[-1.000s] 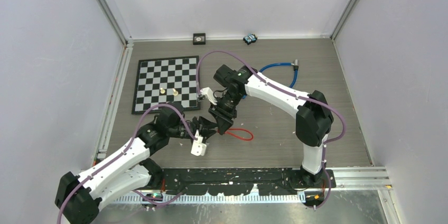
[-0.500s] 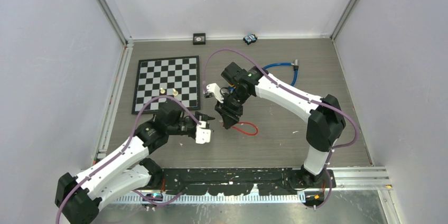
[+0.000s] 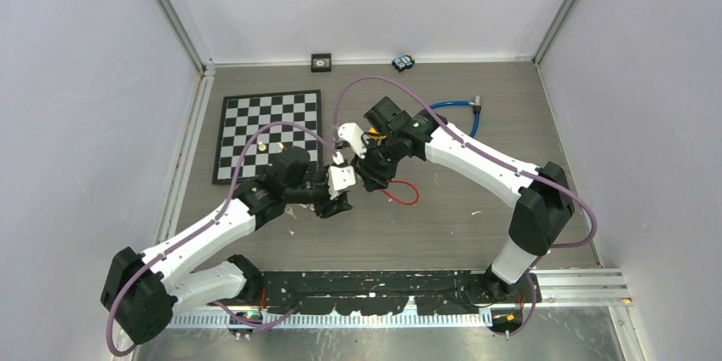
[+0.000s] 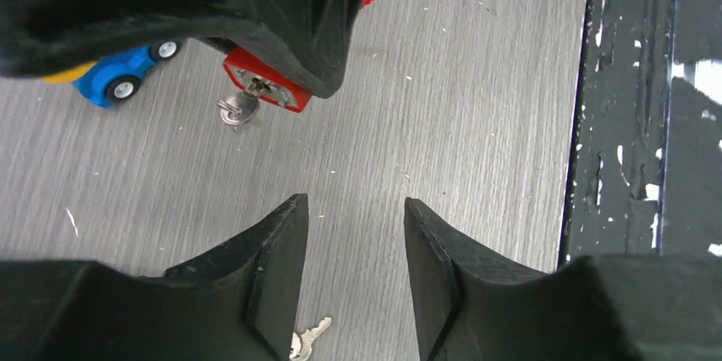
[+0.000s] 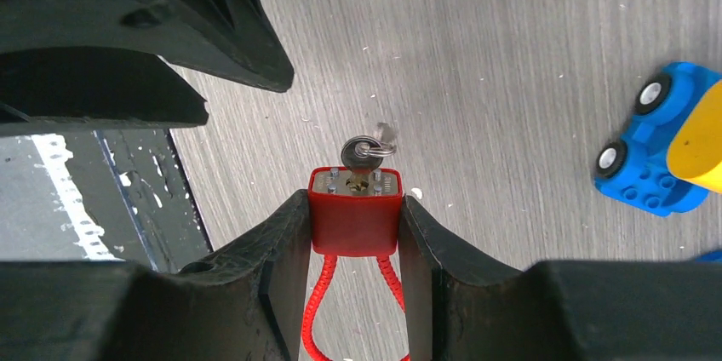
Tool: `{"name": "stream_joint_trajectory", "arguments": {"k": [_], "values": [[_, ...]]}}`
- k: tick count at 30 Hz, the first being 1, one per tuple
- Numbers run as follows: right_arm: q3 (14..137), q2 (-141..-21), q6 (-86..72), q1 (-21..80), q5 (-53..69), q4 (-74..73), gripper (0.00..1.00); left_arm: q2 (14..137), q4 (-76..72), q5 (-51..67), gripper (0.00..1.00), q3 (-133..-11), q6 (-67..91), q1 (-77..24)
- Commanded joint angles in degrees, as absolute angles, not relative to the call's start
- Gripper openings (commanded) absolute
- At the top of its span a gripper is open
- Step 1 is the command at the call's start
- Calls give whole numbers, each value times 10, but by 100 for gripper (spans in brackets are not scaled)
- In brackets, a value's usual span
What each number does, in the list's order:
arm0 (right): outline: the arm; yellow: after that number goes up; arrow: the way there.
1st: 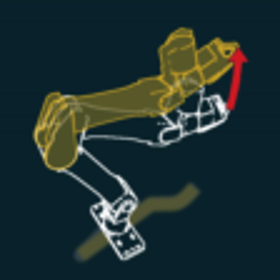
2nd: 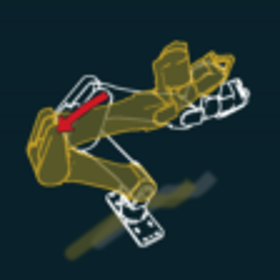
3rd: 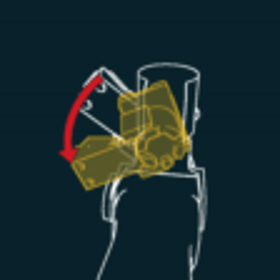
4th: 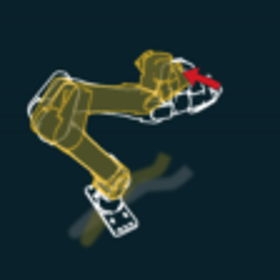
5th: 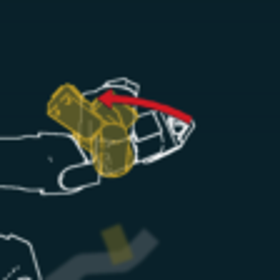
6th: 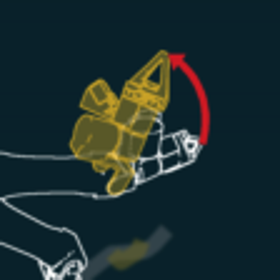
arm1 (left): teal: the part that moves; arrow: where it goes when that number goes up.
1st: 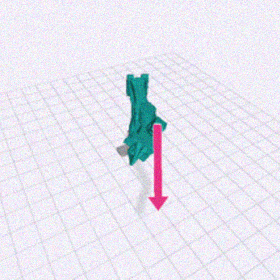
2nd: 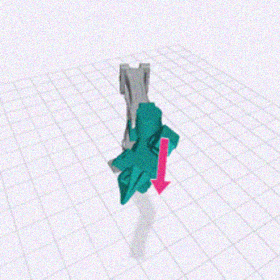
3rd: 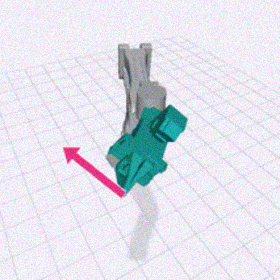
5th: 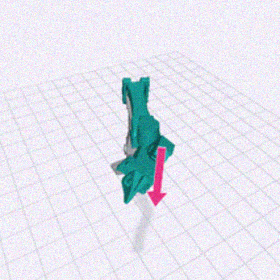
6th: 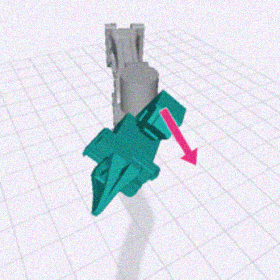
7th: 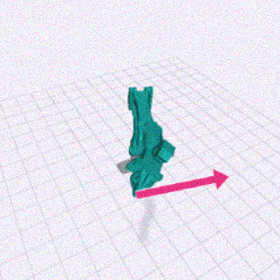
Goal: Unlock with the key
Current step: Unlock the lock.
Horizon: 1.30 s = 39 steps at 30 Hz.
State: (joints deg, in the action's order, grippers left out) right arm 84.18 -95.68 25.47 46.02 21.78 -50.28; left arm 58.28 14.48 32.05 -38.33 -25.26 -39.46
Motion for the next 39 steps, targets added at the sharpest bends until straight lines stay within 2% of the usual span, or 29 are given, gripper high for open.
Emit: {"name": "stream_joint_trajectory", "arguments": {"k": [1,6,8,11,17,23,33,39], "values": [[845,-922,230,439,210,-469,0,610,119,323,47,-430,-157,-370],[846,-920,195,390,246,-459,0,669,42,497,47,-444,-9,-205],[841,-917,193,385,244,-452,0,679,5,532,48,-449,36,-174],[841,-919,187,384,243,-446,0,698,-38,543,48,-458,93,-170],[854,-929,175,384,242,-438,0,782,-135,570,48,-491,303,-170],[859,-931,171,384,255,-438,0,854,-183,573,45,-510,426,-174],[852,-931,172,384,259,-435,0,913,-195,578,44,-540,507,-210],[849,-933,170,384,263,-434,0,921,-194,579,39,-542,502,-221]]}}
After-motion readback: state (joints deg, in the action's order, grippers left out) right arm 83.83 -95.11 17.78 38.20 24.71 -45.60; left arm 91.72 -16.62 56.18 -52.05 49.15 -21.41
